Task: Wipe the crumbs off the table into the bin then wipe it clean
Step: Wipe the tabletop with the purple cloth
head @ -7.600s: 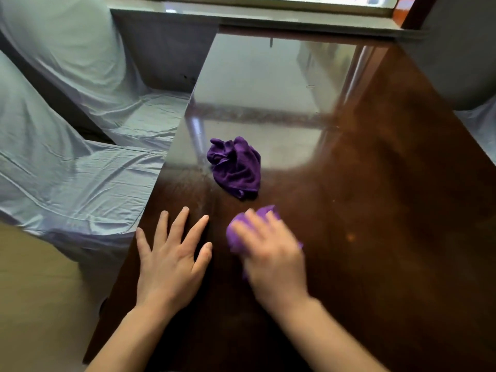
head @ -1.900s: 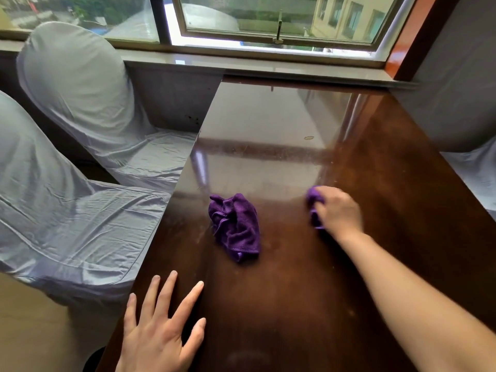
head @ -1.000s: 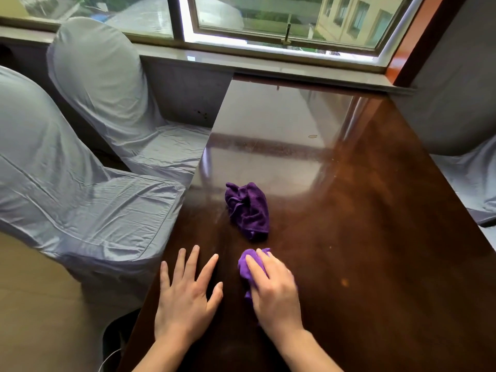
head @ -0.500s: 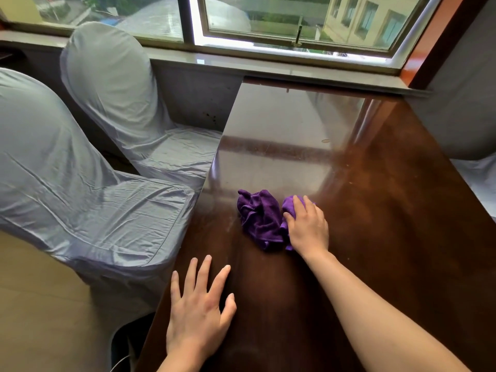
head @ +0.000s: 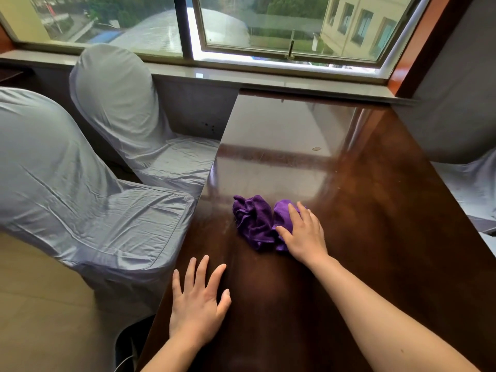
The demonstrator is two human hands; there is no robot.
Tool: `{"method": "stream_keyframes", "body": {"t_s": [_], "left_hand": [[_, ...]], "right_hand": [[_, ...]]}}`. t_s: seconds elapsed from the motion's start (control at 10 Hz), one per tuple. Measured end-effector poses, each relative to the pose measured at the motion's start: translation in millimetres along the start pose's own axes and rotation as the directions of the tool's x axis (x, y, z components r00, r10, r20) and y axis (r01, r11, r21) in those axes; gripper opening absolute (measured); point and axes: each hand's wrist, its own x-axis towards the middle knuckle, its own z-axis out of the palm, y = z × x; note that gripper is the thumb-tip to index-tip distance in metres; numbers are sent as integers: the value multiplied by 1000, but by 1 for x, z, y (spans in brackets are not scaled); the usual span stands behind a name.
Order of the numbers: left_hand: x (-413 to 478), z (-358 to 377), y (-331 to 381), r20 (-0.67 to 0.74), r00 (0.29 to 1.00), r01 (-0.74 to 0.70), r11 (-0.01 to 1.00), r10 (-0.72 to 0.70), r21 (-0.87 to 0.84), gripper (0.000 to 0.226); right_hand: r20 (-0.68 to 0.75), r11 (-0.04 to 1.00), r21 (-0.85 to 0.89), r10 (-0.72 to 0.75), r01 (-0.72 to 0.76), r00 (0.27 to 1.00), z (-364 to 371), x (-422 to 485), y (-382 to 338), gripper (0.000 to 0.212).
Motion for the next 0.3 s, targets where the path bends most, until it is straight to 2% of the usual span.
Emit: {"method": "stream_keyframes", "body": {"t_s": [0.2,0.3], "left_hand": [[20,-43,22,146,984,116,988,-101,-97,65],[27,-60,34,102,991,97,991,-88,-90,67]], "right_hand": [[29,999,-19,-29,30,999,-39,-14,0,74],[3,998,-19,-55,55,998,-50,-20,-1,72]]}}
